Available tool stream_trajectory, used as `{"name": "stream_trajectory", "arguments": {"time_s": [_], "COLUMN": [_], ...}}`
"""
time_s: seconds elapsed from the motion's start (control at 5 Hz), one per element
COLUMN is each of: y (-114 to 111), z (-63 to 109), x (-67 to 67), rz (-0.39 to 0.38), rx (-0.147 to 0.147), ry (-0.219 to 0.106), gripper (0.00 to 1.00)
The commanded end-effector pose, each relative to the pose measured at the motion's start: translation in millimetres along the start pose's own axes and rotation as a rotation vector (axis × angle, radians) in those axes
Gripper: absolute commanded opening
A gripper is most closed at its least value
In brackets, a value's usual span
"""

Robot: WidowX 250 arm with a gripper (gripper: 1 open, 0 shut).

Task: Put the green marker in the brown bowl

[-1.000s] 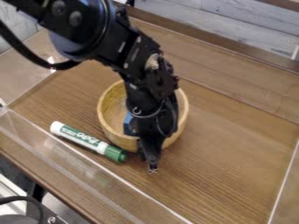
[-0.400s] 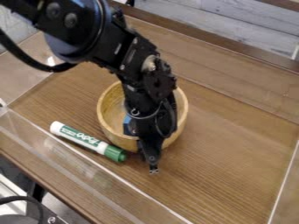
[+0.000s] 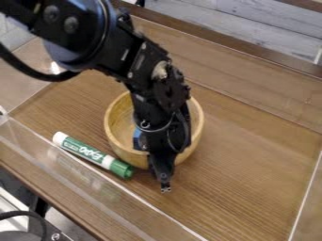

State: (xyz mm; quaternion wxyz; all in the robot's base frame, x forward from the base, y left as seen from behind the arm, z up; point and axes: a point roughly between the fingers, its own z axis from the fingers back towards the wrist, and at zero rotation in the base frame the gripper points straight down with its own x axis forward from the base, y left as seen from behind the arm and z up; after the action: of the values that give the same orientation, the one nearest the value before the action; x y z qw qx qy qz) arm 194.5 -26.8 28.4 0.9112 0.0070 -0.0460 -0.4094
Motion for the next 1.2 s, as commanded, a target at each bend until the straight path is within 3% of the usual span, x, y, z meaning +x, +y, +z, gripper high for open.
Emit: {"name": "stream_trajectory", "arguments": {"time_s": [0.0,1.0], "y": [2,10], "z": [5.5,26.0], "x": [1.5,3.7], "rz": [0.013,0.034], "rx": [0.002,0.009], "ry": [-0.017,-0.069], "gripper": [0.0,0.0]}}
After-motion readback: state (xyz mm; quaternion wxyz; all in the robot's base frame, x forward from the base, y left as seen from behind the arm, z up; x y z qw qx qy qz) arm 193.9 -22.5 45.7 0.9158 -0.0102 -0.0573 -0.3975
